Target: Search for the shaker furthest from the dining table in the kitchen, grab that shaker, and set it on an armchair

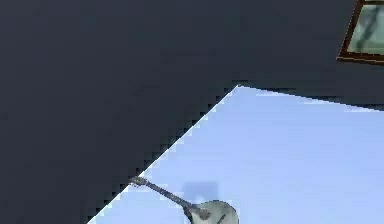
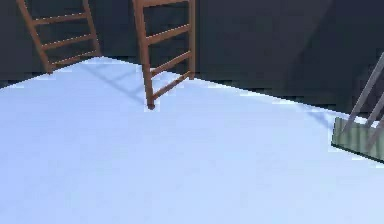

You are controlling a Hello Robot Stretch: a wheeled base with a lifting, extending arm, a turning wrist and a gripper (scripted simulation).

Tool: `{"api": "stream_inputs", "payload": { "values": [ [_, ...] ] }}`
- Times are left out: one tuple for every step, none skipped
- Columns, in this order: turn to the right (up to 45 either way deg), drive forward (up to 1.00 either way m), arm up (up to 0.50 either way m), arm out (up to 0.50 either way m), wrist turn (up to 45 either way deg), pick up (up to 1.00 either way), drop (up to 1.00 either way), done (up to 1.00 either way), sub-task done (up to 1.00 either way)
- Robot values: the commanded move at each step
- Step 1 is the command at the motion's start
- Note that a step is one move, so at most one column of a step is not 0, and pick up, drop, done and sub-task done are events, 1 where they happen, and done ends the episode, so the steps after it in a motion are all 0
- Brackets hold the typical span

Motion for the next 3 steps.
{"api": "stream_inputs", "payload": {
  "values": [
    [-45.0, 0.00, 0.00, 0.00, 0.0, 0.00, 0.00, 0.00, 0.00],
    [-45.0, 0.00, 0.00, 0.00, 0.0, 0.00, 0.00, 0.00, 0.00],
    [-45.0, 0.00, 0.00, 0.00, 0.0, 0.00, 0.00, 0.00, 0.00]
  ]
}}
